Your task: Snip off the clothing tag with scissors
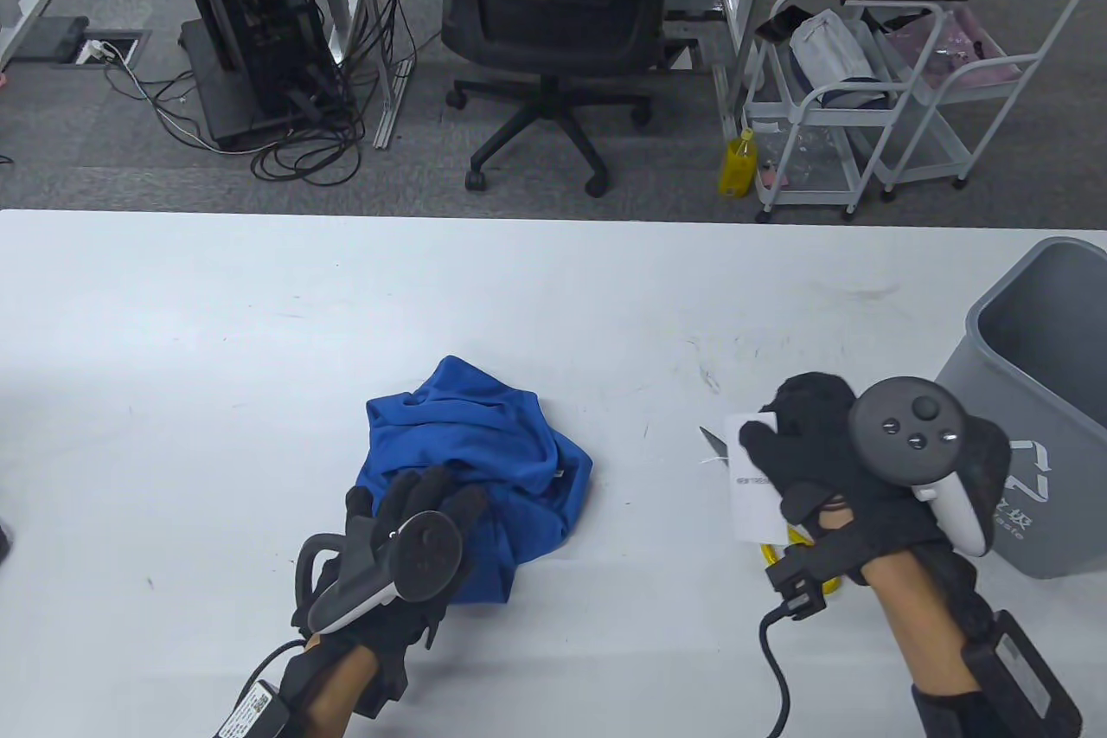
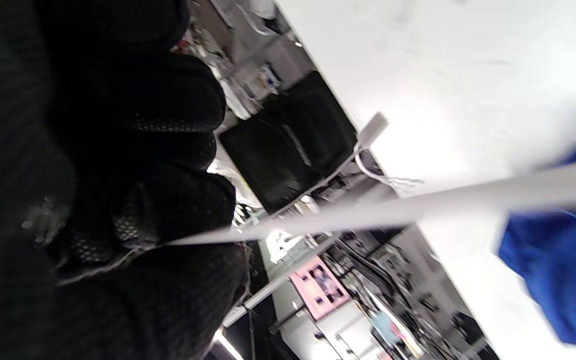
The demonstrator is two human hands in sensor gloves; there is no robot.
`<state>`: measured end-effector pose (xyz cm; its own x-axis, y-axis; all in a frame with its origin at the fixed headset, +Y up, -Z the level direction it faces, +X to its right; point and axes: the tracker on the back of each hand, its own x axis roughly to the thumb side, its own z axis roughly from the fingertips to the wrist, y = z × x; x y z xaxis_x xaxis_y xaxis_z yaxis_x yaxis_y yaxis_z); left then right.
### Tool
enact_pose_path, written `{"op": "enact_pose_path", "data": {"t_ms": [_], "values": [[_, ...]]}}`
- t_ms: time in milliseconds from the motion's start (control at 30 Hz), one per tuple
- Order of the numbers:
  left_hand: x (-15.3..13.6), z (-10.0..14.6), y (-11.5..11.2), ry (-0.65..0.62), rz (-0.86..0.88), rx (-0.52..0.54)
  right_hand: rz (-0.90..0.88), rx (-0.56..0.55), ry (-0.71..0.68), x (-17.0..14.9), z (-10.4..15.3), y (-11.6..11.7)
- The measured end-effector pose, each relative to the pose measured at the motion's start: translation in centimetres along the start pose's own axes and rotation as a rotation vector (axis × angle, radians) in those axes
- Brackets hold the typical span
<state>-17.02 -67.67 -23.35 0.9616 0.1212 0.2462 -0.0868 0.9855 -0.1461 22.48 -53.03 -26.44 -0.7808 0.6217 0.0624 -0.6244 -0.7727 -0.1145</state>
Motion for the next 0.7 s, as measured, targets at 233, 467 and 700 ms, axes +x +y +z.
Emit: {"op": "enact_pose_path", "data": {"t_ms": [233, 467, 700], "values": [[0.0, 0.0, -0.1, 0.002, -0.003, -0.014, 0.069, -0.223, 0.098, -3.6, -1.7, -9.3], [0.0, -0.1, -0.2, 0.004, -0.005, -0.028, 0.090, -0.343, 0.257, -8.7, -3.1, -16.1], [0.1, -0.2, -0.4, 0.000, -0.001, -0.044, 0.147, -0.352, 0.349, -11.7, -3.0, -18.4]]}}
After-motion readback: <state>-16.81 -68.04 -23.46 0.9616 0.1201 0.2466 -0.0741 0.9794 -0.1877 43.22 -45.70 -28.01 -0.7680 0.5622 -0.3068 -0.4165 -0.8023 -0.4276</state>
